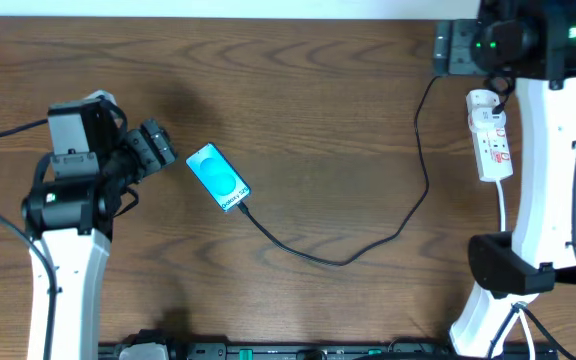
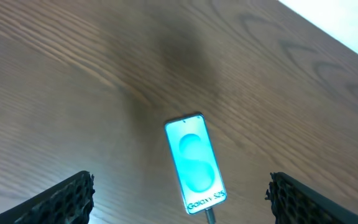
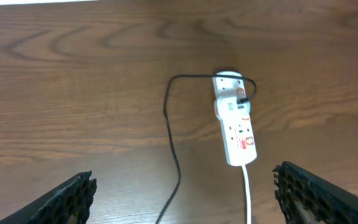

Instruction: Plug charger to phone and switch on socket

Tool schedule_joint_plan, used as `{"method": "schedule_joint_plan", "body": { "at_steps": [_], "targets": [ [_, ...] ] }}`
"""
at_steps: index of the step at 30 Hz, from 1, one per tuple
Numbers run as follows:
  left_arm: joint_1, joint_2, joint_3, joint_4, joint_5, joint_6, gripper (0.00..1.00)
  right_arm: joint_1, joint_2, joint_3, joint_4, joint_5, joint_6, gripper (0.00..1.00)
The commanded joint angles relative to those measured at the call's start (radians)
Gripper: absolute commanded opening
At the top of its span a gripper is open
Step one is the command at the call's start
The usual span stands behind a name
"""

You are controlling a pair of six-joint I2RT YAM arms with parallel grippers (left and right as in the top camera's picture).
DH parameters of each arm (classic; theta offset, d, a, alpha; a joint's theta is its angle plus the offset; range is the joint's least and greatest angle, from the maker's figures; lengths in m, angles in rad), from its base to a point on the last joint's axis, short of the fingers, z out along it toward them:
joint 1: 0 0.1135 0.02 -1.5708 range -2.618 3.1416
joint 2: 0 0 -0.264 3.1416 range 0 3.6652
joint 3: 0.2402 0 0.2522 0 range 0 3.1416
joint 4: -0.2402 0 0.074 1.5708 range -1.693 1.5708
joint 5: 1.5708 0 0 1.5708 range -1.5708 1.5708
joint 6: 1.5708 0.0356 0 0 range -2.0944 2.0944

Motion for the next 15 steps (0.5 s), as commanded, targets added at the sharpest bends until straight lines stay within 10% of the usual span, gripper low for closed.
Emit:
{"method": "schedule_joint_plan", "body": {
  "at_steps": [1,15],
  "targets": [
    [0.002,-0.048,0.010,-0.009,-0.077,0.027,0.90,0.038,-0.012,0.006,0.006,0.091,0.045,0.93],
    [0.002,-0.056,0.010,-0.013,-0.077,0.032,0.91,0.071,-0.012,-0.045,0.025,0.142,0.071,0.96]
  ]
}}
